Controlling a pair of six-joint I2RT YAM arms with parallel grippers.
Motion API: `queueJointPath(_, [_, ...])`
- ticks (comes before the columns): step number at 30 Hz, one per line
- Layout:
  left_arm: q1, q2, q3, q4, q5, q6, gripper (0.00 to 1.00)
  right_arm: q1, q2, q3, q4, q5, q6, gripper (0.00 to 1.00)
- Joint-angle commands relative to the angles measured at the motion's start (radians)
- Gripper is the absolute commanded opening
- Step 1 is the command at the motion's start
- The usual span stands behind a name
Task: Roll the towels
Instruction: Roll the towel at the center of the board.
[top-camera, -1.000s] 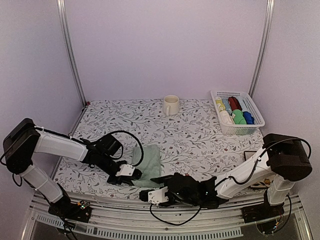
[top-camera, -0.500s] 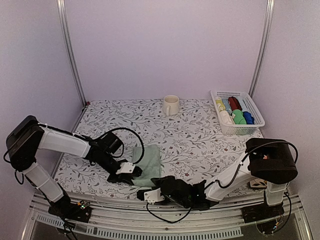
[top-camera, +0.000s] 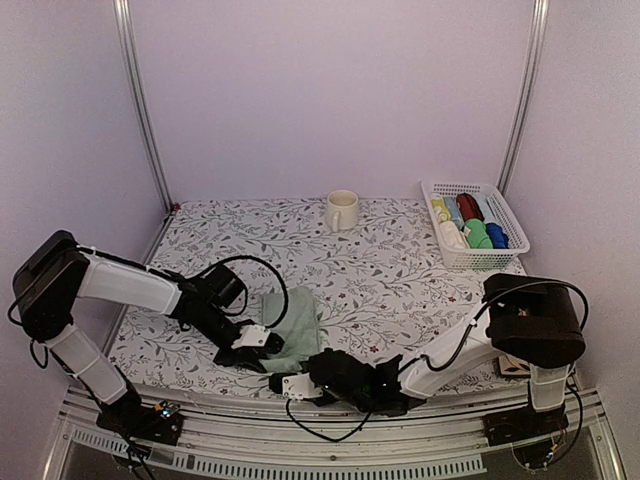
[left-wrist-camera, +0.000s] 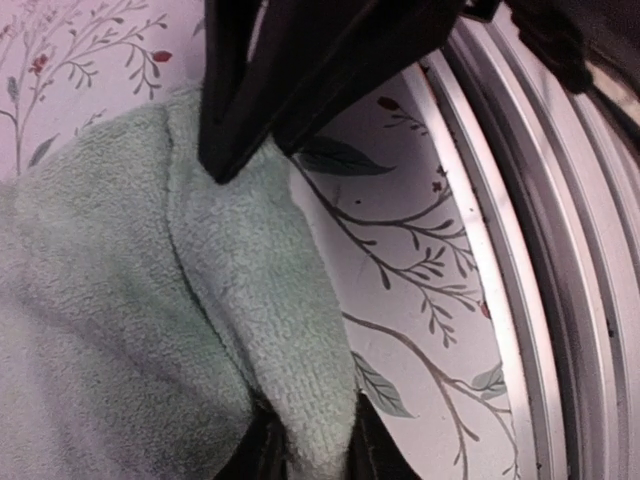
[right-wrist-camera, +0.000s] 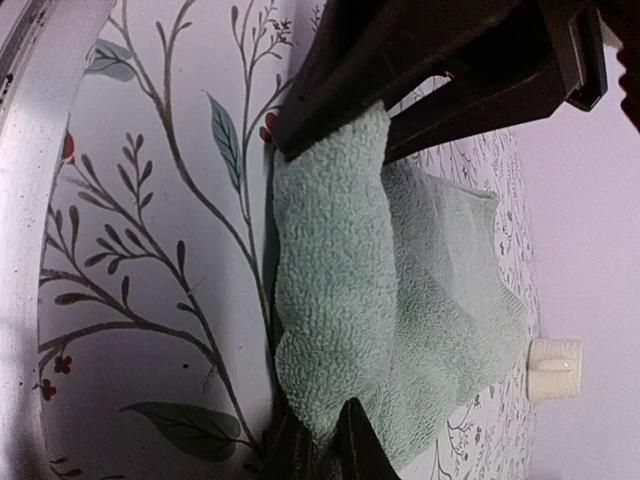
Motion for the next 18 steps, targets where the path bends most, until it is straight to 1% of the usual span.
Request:
queueJointPath(1, [0.010, -0.037, -0.056, -0.029, -0.021, 0.014, 0.30, -0.048, -0.048, 0.016, -0.118, -0.125, 0.141, 0.05])
queueJointPath(3, [0.010, -0.078, -0.086, 0.004, -0.031, 0.014, 0.41, -0.064, -0.070, 0.019, -0.158, -0.185, 0.188, 0.05])
queueJointPath(5, [0.010, -0.123, -0.116, 0.038, -0.052, 0.014, 0.57, -0.078, -0.084, 0.027, -0.198, -0.247, 0.230, 0.05])
queueJointPath(8, [0.010, -0.210, -0.162, 0.092, -0.086, 0.008, 0.75, -0.097, -0.092, 0.051, -0.258, -0.335, 0.280, 0.04])
queueJointPath(10, [0.011, -0.289, -0.201, 0.136, -0.101, 0.007, 0.83, -0.112, -0.089, 0.079, -0.303, -0.395, 0.311, 0.04])
queueJointPath(13, [0.009, -0.452, -0.284, 0.222, -0.120, 0.013, 0.89, -0.148, -0.080, 0.121, -0.374, -0.508, 0.376, 0.04])
queueJointPath(18, [-0.012, -0.713, -0.470, 0.374, -0.166, 0.089, 0.90, -0.221, -0.047, 0.204, -0.488, -0.696, 0.479, 0.04])
